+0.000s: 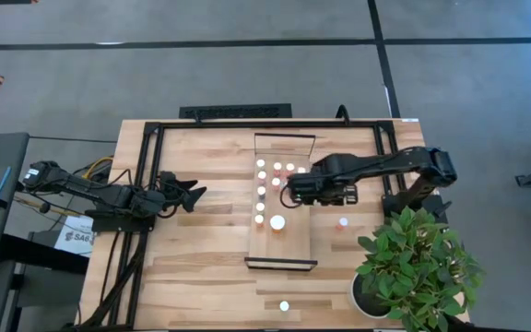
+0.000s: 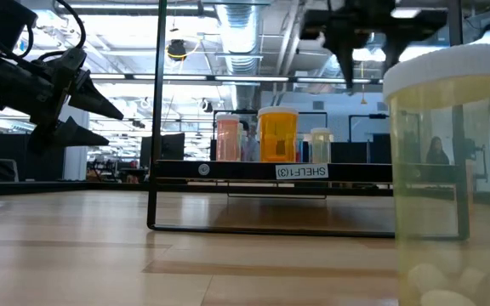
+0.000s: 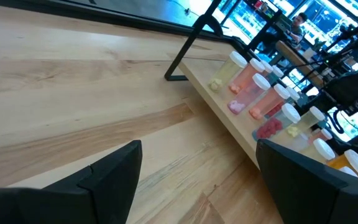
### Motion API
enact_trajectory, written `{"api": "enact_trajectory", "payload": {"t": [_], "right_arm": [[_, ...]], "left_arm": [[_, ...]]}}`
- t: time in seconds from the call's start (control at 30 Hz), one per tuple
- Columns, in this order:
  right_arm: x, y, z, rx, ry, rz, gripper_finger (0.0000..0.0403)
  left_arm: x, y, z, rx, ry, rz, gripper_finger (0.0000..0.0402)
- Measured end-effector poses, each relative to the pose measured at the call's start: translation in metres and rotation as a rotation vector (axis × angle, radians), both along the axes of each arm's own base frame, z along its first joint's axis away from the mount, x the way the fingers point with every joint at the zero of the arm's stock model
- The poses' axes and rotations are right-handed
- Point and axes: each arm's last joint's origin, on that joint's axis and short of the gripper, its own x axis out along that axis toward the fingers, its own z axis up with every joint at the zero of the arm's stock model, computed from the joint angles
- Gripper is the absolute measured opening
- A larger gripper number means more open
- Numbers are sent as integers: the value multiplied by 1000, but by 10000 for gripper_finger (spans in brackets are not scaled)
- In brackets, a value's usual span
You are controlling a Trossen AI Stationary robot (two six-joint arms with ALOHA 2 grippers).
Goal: Pick and place medicine bottles onto shelf by color
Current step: Put the pink pill bottle on the shelf
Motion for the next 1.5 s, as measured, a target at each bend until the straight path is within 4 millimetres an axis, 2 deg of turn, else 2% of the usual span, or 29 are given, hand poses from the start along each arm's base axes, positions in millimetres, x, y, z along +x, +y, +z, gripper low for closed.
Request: {"api": "enact_trajectory", "payload": {"t": [0.33,0.57,0.8,1.03,1.3,1.5], "right_arm": [[-52,11,-46,142,34,-133,250],[-84,27,-77,166,-4,-219,250],[-94,30,-109,167,-23,-234,251],[-98,28,-128,144,-62,-225,251],[-98,27,-131,142,-78,-208,244],[-98,27,-131,135,-72,-206,197]], "left_arm": [[0,0,0,0,0,0,303],[0,0,0,0,0,0,303],[0,0,0,0,1,0,303],[0,0,0,0,1,0,303],[0,0,0,0,0,0,303],[0,0,0,0,1,0,303]]}}
